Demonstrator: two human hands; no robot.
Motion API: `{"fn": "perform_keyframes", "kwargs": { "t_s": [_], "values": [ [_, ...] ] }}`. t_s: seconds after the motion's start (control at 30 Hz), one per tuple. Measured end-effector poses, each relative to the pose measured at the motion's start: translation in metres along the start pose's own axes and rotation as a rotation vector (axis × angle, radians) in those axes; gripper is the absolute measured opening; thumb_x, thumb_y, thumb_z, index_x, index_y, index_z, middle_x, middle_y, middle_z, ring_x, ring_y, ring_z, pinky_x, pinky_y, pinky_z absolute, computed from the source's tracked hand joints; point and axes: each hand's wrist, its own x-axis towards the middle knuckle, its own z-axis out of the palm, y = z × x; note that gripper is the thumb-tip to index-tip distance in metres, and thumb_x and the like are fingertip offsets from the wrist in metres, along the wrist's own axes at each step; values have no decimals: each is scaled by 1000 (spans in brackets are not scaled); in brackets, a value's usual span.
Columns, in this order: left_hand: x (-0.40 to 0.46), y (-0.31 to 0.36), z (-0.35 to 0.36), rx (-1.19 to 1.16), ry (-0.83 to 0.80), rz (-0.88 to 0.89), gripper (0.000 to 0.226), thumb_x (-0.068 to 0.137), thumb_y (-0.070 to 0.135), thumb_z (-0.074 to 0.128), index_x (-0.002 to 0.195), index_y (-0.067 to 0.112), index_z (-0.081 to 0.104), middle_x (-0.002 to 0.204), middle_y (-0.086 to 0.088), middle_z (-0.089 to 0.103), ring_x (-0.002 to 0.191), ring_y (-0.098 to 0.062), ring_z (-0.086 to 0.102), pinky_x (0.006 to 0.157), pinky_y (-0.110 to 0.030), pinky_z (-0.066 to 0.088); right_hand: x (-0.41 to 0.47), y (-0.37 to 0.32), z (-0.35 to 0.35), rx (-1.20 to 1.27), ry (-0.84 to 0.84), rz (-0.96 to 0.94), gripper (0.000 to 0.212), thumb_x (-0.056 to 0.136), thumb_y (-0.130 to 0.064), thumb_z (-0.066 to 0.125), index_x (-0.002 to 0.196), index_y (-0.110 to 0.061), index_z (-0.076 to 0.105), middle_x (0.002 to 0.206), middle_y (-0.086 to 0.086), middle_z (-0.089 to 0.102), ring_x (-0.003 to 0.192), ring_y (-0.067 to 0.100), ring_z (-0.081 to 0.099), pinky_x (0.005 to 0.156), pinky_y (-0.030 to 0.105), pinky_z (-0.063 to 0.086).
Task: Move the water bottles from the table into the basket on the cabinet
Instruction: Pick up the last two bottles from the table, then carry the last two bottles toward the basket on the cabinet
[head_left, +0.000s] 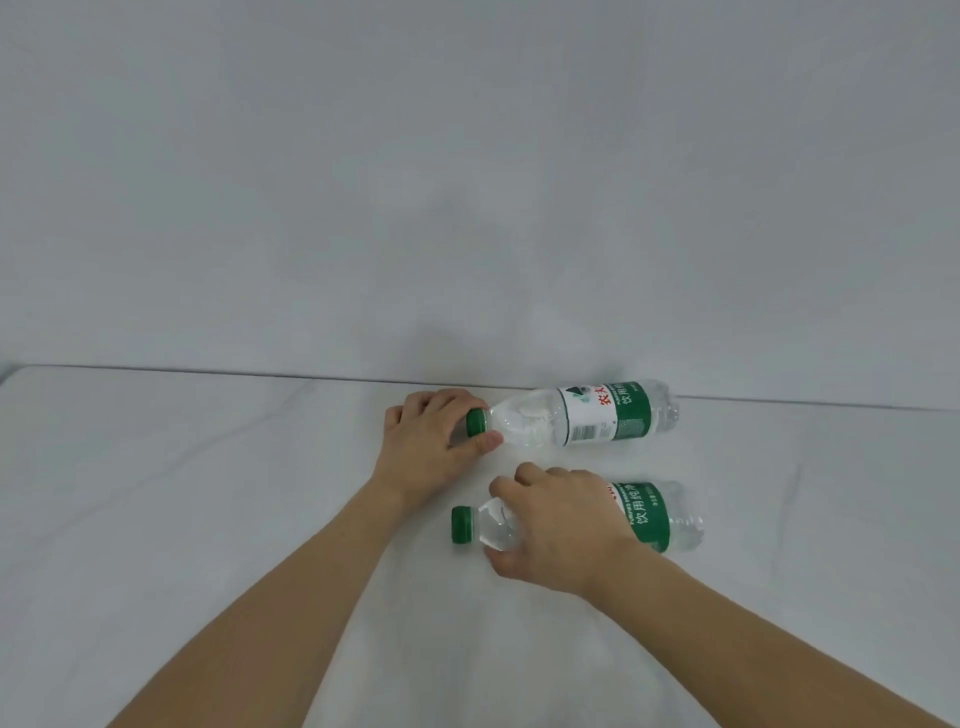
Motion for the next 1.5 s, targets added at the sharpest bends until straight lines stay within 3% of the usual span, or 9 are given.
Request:
{"fn": "perform_keyframes", "kwargs": {
  "t_s": [0.1, 0.17, 0.23, 0.37, 0.53, 0.7, 0.97, 1.17, 1.5],
  "values": [
    [-18, 15, -17, -251, -80, -140, 24, 88, 56, 53, 105, 39, 54, 105, 16, 58, 106, -12, 45, 96, -30, 28, -13, -4, -11, 21, -67, -52, 49, 70, -59, 55, 108, -28, 52, 97, -3, 59, 86, 26, 60, 68, 32, 35],
    [-42, 35, -37, -469, -58, -192, 16, 90, 46, 58, 94, 31, 52, 82, 11, 54, 76, -11, 50, 75, -26, 43, -31, -9, -22, 82, -56, -44, 51, 67, -60, 55, 109, -31, 53, 97, -6, 60, 87, 23, 61, 69, 30, 37],
    [-66, 60, -61, -478, 63, -134, 20, 91, 45, 56, 88, 29, 45, 71, 14, 46, 60, -3, 43, 58, -15, 38, -52, -11, -42, 273, 21, 119, 52, 64, -63, 52, 109, -38, 52, 96, -14, 60, 85, 15, 61, 68, 27, 39],
    [-97, 117, -122, -299, 148, 13, 21, 96, 42, 50, 103, 24, 39, 80, 3, 57, 67, -13, 55, 58, -23, 45, -100, -1, -98, 984, 307, 529, 25, 64, -57, 57, 80, -38, 54, 72, -12, 63, 67, 8, 62, 58, 25, 42],
    [-159, 156, -177, -312, 253, -172, 23, 98, 41, 46, 112, 23, 39, 93, 0, 61, 82, -21, 60, 66, -31, 47, -142, -20, -179, 1404, 474, 542, 19, 77, -39, 66, 85, -21, 63, 83, -4, 65, 79, 19, 64, 74, 36, 49],
    [-219, 193, -244, -398, 544, -273, 26, 95, 51, 42, 109, 30, 35, 95, 9, 59, 86, -12, 59, 65, -27, 45, -163, -65, -258, 1486, 520, 403, 30, 74, -29, 66, 81, -2, 56, 73, 3, 52, 68, 19, 48, 68, 33, 40],
    [-263, 277, -356, -550, 837, -157, 24, 91, 47, 50, 103, 27, 43, 91, 12, 60, 77, 5, 59, 62, -17, 43, -203, -124, -340, 1475, 542, 252, 31, 70, -26, 64, 80, 3, 62, 71, 6, 60, 66, 19, 53, 67, 33, 42],
    [-285, 323, -423, -600, 898, -103, 16, 75, 32, 58, 84, 32, 44, 81, 8, 56, 71, -13, 60, 66, -30, 53, -225, -143, -408, 1388, 570, 124, 14, 64, -29, 63, 65, -16, 61, 65, -2, 66, 51, 6, 60, 62, 26, 44],
    [-383, 262, -497, -487, 1088, -220, 17, 71, 30, 57, 77, 26, 42, 72, 7, 50, 62, -14, 49, 57, -28, 41, -204, -245, -424, 1338, 380, -100, 18, 69, -28, 64, 72, -11, 66, 66, -2, 70, 52, 5, 62, 61, 27, 44]
  ]
}}
